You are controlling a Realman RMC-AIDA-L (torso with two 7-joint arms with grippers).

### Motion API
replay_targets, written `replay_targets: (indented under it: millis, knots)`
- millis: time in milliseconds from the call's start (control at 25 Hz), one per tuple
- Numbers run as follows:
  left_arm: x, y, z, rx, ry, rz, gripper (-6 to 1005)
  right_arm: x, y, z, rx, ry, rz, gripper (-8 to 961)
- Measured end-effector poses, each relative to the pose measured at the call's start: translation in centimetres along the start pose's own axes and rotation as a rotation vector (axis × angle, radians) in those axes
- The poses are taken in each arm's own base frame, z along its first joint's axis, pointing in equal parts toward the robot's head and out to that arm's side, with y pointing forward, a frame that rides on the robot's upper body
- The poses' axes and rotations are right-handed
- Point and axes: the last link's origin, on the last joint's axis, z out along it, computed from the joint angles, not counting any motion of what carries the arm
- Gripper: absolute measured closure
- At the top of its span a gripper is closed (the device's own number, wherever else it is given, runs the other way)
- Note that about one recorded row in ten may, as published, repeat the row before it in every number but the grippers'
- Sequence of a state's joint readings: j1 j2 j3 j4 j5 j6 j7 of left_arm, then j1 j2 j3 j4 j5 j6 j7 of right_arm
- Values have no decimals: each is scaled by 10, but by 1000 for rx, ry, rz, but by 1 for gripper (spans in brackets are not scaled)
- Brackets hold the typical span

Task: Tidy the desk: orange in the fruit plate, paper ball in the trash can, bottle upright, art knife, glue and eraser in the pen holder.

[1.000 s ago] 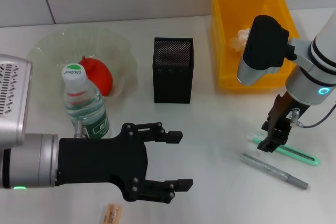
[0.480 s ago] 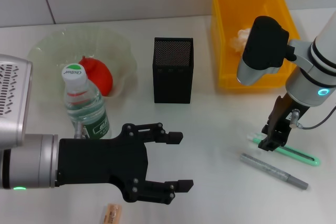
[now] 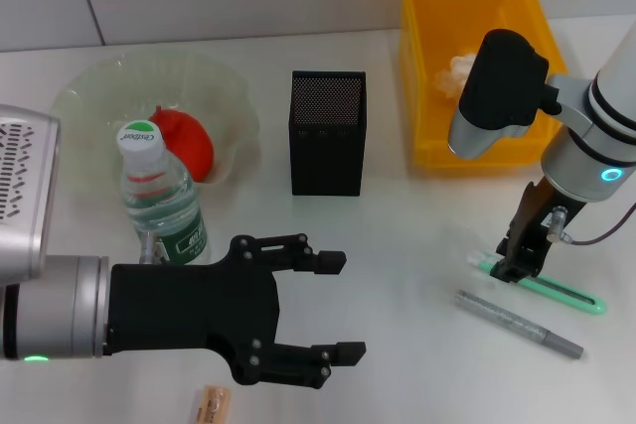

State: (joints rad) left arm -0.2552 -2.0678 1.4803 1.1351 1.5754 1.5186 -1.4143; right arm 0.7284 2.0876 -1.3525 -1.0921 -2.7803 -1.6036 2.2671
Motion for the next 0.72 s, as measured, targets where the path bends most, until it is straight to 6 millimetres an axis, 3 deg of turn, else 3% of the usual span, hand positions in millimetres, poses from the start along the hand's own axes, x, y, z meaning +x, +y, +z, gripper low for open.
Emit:
replay_targets:
  millis: [400,720]
  knots:
    - [0,1,0,-3,3,-1,186,0,0,1,6,12,13,709]
    - [1,2,0,-11,5,-1,186,1,0,1,6,13,17,837]
